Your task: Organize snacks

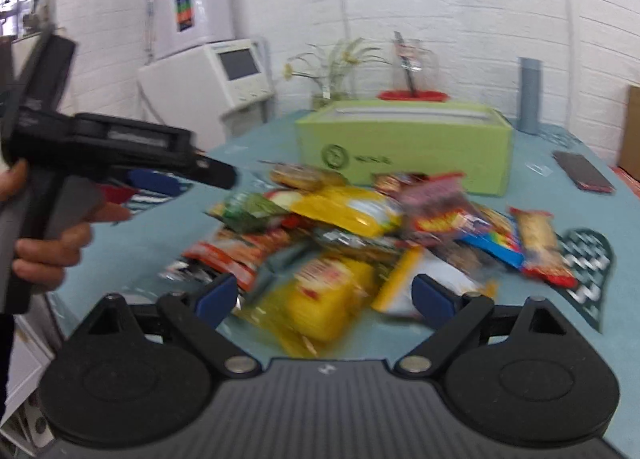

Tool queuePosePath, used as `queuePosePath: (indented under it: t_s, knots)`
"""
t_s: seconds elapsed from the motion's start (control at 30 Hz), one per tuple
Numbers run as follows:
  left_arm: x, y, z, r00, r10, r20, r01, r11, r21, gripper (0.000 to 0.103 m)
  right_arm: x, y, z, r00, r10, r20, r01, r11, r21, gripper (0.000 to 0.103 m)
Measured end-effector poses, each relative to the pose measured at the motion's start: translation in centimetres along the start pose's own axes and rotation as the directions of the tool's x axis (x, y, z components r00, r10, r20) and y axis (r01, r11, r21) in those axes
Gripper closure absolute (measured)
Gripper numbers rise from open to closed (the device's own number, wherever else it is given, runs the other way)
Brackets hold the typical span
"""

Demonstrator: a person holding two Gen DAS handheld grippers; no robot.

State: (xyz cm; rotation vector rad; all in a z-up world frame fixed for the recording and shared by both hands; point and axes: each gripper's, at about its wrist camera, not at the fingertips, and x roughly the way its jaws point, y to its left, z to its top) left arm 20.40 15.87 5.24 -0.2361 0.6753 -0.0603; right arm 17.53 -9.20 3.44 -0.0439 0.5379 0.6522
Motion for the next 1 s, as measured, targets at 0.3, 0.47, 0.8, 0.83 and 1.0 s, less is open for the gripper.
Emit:
queuePosePath:
  t_s: [0.3,0.47,0.8,0.83,1.0]
  knots:
    - [3.4,2.8,0.8,0.978,-0.175,-0.111,0.176,0.984,-0.004,0.036,7.7,4.3,3.7,0.991,0.110,-0.078,-0.119,0.985,-0.128,0.017]
    - [4.5,3.4,0.7,0.959,-0.254,-0.123,0.251,0.967,-0.039,0.045,9.4,4.1,3.5,0.987,0.111,-0.113,-0.122,0.988,-0.097,0.030]
    - [1.5,3.0,0.0,0.959,-0.278,-0.062,0.272,0.959,-0.083,0.100,8.8,6.0,4.7,0.984,0.156,-0.083,-0.168,0.973,-0.160,0.047]
    - [1.4,3.0,0.5,0.959,-0.277,-0.054,0.272,0.958,-0.087,0.100,8.7,5.9,5.1,0.984,0.161,-0.074,-0.171,0.973,-0.156,0.047]
    - [2.7,1.9,5.3,0.950,-0.310,-0.026,0.306,0.948,-0.090,0.100,9.2,4.3,9.0,0.993,0.120,-0.015,-0.120,0.968,-0.219,0.041]
